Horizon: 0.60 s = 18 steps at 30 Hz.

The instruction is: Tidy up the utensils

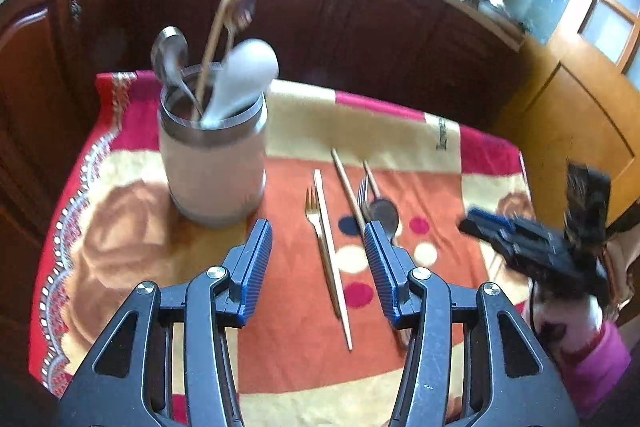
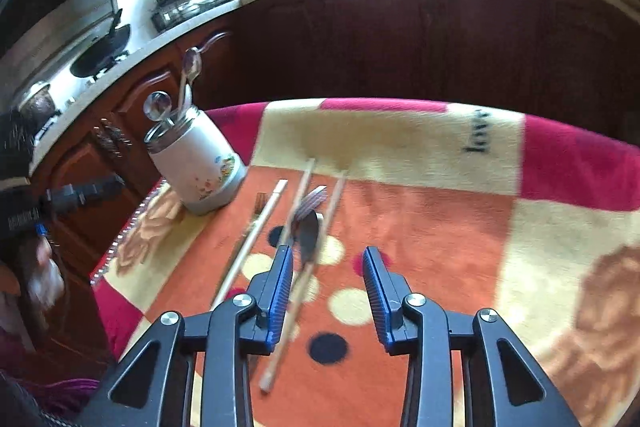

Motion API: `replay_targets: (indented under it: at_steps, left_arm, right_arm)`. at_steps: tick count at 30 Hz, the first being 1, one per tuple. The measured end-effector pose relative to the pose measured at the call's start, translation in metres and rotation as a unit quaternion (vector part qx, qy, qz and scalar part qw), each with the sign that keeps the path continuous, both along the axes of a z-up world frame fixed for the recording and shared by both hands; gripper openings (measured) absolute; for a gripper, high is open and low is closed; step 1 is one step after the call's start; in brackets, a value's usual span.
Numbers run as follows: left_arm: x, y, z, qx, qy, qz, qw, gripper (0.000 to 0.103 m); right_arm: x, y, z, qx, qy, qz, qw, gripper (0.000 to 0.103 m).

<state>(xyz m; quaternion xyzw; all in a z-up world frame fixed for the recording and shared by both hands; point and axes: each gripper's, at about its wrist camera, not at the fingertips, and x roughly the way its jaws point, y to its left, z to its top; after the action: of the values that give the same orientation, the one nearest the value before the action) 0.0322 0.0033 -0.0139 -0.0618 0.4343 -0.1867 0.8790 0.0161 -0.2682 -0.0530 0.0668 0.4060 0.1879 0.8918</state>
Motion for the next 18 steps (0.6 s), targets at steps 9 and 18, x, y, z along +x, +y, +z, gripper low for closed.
replay_targets:
  at_steps: [9,18]
  left_arm:
    - [0.004,-0.004,-0.032,0.002,0.04,-0.002,0.9992,0.048]
    - [0.025,-0.02,-0.073,0.002,0.088,0.002,0.9961,0.047]
  right_arm:
    - [0.071,0.029,-0.04,0.0,0.047,0.038,0.998,0.033]
    - [0.055,-0.004,-0.042,0.031,0.039,-0.007,0.999,0.001]
